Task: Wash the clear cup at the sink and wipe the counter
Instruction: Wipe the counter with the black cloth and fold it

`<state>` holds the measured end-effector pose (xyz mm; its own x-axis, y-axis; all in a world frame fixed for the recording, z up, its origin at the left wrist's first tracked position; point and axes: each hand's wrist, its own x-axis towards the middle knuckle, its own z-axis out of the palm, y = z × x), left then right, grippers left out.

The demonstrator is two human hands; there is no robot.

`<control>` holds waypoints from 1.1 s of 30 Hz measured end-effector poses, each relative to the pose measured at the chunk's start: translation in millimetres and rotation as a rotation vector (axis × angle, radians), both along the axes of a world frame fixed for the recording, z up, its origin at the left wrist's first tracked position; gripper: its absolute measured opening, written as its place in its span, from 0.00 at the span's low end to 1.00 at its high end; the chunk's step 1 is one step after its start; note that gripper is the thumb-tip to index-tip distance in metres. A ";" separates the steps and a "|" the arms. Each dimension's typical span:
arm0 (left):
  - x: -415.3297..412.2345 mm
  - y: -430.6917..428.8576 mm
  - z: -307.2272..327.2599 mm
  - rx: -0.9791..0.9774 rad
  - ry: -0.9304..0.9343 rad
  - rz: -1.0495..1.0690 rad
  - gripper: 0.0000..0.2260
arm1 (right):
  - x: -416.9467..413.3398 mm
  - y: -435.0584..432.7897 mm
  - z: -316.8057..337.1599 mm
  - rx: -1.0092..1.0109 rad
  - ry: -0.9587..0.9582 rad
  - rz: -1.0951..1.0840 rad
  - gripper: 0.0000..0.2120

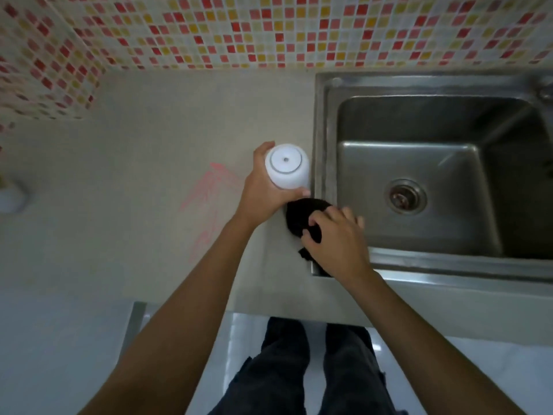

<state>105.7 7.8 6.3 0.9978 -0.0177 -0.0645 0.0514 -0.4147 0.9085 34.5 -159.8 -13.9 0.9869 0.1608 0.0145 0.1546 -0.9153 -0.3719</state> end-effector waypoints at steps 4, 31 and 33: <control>4.0 2.3 -7.5 -0.056 -0.027 -0.021 0.48 | -0.2 4.4 -22.8 -0.040 -0.086 0.216 0.19; -14.0 211.4 39.5 -0.033 -0.289 0.487 0.44 | 110.4 139.4 -50.5 -0.217 -0.127 0.287 0.23; -12.0 220.9 38.9 -0.047 -0.282 0.506 0.44 | 50.2 135.8 -43.5 -0.201 -0.141 0.332 0.23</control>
<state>93.7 228.7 45.2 0.8615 0.4691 0.1944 -0.0139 -0.3609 0.9325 84.7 -24.0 -57.4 0.8713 0.4840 0.0813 0.4908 -0.8592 -0.1446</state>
